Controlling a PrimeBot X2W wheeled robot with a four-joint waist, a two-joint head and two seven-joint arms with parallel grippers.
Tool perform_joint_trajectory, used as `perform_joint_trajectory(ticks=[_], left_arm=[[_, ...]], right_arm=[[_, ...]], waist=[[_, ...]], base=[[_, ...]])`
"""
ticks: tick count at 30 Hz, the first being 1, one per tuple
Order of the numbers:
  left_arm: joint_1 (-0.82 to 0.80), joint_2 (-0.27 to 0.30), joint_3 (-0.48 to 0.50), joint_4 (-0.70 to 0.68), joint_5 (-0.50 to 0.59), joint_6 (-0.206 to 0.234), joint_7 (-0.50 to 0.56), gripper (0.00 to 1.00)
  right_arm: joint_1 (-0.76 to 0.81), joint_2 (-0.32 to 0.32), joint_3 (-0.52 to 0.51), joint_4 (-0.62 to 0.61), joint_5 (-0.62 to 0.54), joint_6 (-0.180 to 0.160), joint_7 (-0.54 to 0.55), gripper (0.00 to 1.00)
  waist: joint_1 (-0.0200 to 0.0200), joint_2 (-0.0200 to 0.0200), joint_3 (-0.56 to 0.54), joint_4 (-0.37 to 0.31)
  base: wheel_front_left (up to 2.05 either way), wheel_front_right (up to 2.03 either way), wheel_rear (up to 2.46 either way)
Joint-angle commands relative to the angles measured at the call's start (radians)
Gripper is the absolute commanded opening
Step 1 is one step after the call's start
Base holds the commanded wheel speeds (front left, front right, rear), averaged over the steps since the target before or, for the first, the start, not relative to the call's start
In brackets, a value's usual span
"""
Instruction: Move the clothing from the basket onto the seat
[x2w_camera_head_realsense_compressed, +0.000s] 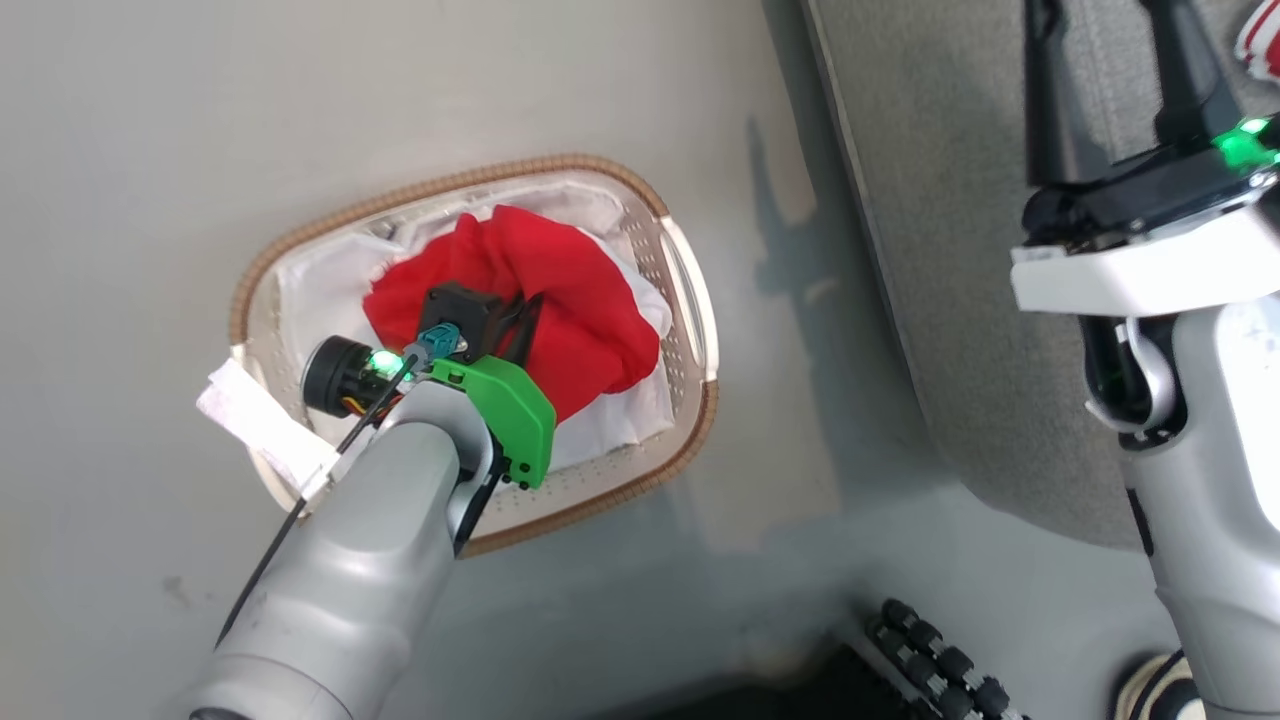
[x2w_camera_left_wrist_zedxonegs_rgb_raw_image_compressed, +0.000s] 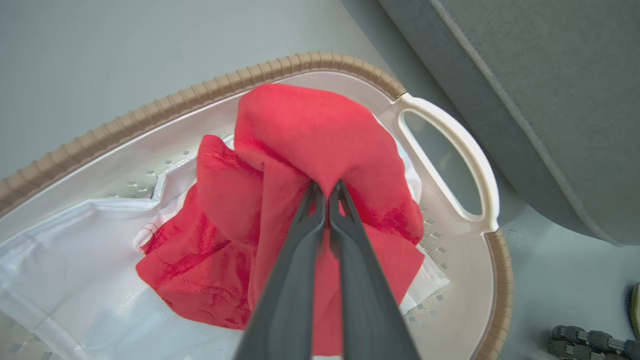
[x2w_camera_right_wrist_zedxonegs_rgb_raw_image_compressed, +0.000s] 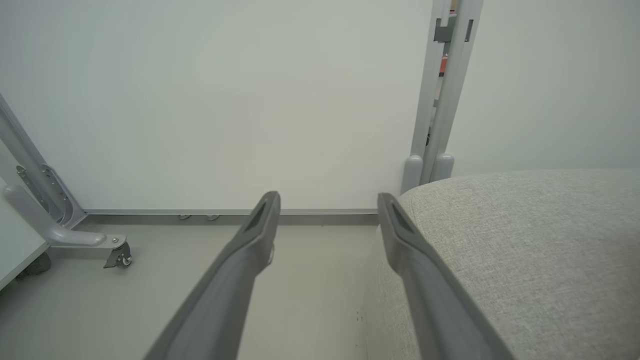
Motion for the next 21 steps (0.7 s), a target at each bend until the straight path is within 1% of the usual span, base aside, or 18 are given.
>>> perform_joint_trajectory(ticks=[1,8,13,21], left_arm=[[0.033,0.008,0.018,-0.029,0.004,0.008,-0.003,0.00],[0.167,0.028,0.130,-0.224,0.067,0.030,-0.002,0.00],[0.258,0.039,0.217,-0.366,0.129,0.041,-0.002,0.00],[0.368,0.030,0.327,-0.585,0.228,0.026,-0.002,0.00]], right_arm=[[0.023,-0.009,0.010,0.013,-0.007,-0.001,-0.002,1.00],[0.088,-0.020,0.047,0.072,-0.010,-0.001,-0.002,1.00],[0.144,-0.009,0.068,0.102,-0.013,-0.001,-0.002,1.00],[0.241,0.007,0.089,0.146,-0.020,-0.001,-0.002,1.00]], waist=[[-0.0001,0.0000,-0.109,0.050],[-0.0001,0.0000,-0.244,0.118],[-0.0001,0.0000,-0.325,0.156],[-0.0001,0.0000,-0.445,0.200]], base=[[0.00,0.00,0.00],[0.00,0.00,0.00],[0.00,0.00,0.00],[0.00,0.00,0.00]])
